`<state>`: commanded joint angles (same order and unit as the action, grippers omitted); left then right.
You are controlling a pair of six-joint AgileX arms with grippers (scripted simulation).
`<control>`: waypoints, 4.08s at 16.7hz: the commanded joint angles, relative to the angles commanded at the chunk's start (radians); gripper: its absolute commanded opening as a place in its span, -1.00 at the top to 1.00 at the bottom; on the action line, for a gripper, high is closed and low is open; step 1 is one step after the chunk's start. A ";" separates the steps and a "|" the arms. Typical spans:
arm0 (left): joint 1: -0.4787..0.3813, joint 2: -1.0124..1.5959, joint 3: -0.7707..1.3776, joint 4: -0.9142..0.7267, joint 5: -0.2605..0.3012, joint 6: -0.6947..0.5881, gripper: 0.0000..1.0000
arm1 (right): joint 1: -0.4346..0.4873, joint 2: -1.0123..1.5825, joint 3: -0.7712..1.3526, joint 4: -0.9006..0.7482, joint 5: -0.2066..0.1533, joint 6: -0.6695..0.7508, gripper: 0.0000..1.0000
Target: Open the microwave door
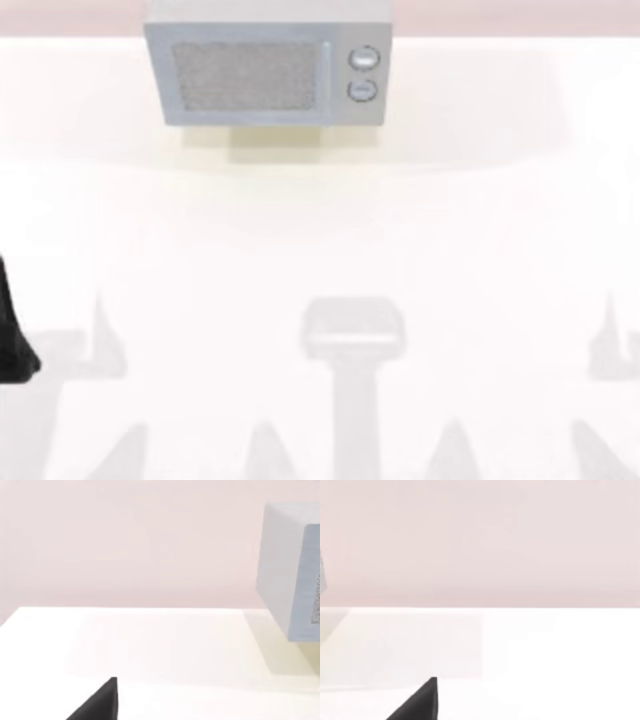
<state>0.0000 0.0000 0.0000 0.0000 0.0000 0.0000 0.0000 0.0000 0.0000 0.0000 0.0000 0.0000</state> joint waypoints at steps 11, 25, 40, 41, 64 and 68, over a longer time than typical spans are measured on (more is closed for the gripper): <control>-0.205 0.463 0.363 -0.023 -0.185 -0.088 -1.00 | 0.000 0.000 0.000 0.000 0.000 0.000 -1.00; -0.684 1.762 1.277 -0.018 -0.613 -0.347 -1.00 | 0.000 0.000 0.000 0.000 0.000 0.000 -1.00; -0.681 2.058 1.502 0.012 -0.612 -0.328 -1.00 | 0.000 0.000 0.000 0.000 0.000 0.000 -1.00; -0.666 2.094 1.532 0.023 -0.598 -0.318 -1.00 | 0.000 0.000 0.000 0.000 0.000 0.000 -1.00; -0.639 2.147 1.579 0.040 -0.574 -0.302 1.00 | 0.000 0.000 0.000 0.000 0.000 0.000 -1.00; -0.639 2.147 1.579 0.040 -0.574 -0.302 1.00 | 0.000 0.000 0.000 0.000 0.000 0.000 -1.00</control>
<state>-0.6387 2.1468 1.5792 0.0404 -0.5738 -0.3015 0.0000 0.0000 0.0000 0.0000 0.0000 0.0000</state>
